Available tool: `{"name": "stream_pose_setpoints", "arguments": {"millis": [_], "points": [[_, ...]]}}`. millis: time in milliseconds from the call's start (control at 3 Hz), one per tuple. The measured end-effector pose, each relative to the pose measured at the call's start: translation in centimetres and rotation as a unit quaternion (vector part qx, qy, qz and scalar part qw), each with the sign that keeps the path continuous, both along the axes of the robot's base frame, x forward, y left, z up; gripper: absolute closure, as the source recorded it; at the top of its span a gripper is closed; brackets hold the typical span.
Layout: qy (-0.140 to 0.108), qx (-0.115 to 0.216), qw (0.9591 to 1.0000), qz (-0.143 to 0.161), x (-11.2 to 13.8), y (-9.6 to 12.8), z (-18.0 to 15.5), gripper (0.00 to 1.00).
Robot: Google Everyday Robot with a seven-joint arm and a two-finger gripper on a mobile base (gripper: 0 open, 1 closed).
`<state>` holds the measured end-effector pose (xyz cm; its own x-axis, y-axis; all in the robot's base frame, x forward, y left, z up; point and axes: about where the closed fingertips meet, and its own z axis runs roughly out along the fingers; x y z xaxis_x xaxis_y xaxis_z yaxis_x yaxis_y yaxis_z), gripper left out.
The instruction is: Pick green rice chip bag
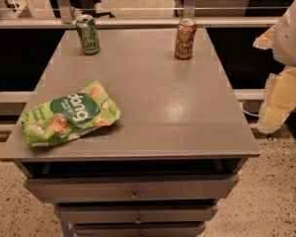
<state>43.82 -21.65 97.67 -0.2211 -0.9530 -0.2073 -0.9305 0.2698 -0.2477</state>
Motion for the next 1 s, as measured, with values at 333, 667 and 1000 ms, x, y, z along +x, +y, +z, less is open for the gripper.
{"name": "stream_pose_setpoints", "arguments": {"millis": [333, 667, 1000], "points": [[0.000, 0.000, 1.0000, 0.000, 0.0, 0.0, 0.0, 0.00], [-0.001, 0.046, 0.9987, 0.021, 1.1, 2.5, -0.9, 0.00], [-0.001, 0.133, 0.9892, 0.062, 3.0, 8.8, -2.4, 0.00]]}}
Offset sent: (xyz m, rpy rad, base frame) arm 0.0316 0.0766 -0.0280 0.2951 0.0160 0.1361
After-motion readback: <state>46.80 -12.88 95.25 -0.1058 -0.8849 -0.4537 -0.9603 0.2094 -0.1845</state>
